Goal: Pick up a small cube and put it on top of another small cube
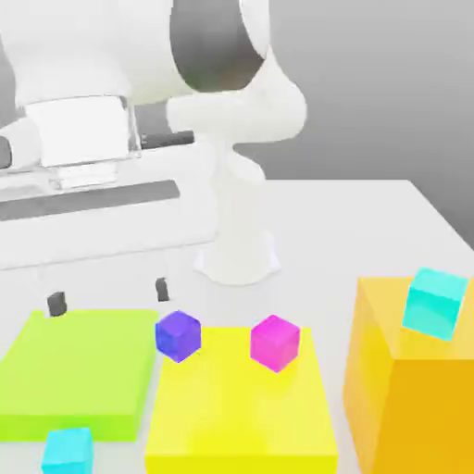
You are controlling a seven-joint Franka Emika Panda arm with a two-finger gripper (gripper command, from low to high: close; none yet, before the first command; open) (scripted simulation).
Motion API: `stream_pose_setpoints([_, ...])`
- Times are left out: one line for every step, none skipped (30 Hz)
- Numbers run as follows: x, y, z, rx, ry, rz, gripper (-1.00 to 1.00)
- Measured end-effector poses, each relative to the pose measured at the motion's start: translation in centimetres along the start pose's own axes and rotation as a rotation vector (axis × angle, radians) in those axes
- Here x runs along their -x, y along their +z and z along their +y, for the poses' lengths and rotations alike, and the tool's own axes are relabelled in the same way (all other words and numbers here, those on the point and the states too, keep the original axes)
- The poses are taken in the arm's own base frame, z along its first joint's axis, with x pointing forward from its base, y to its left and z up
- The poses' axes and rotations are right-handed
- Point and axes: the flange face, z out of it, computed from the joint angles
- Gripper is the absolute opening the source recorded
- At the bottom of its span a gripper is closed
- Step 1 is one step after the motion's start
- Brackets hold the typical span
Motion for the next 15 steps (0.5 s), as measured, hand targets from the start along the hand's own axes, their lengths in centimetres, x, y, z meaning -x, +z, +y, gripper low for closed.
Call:
stream_pose_setpoints([-0.2, 1.5, 0.8, 0.019, -0.003, -0.013, 0.0])
stream_pose_setpoints([-0.3, 3.0, 1.6, 0.039, -0.007, -0.026, 0.0])
stream_pose_setpoints([-0.4, 4.4, 2.5, 0.059, -0.011, -0.038, 0.0])
stream_pose_setpoints([-0.5, 5.8, 3.4, 0.08, -0.015, -0.049, 0.0])
stream_pose_setpoints([-0.5, 7.2, 4.4, 0.101, -0.019, -0.06, 0.0])
stream_pose_setpoints([-0.5, 8.5, 5.5, 0.124, -0.022, -0.07, 0.0])
stream_pose_setpoints([-0.5, 9.7, 6.6, 0.147, -0.026, -0.08, 0.0])
stream_pose_setpoints([-0.5, 10.9, 7.7, 0.17, -0.031, -0.089, 0.0])
stream_pose_setpoints([-0.5, 12.0, 8.8, 0.194, -0.035, -0.098, 0.0])
stream_pose_setpoints([-0.4, 13.1, 9.8, 0.213, -0.04, -0.104, 0.0])
stream_pose_setpoints([-0.4, 14.4, 10.4, 0.222, -0.043, -0.106, 0.0])
stream_pose_setpoints([-0.3, 15.8, 10.8, 0.227, -0.045, -0.107, 0.0])
stream_pose_setpoints([-0.1, 17.2, 11.3, 0.23, -0.045, -0.108, 0.0])
stream_pose_setpoints([0.1, 18.7, 11.7, 0.23, -0.045, -0.109, 0.0])
stream_pose_setpoints([0.2, 19.5, 11.9, 0.231, -0.044, -0.111, -1.0])
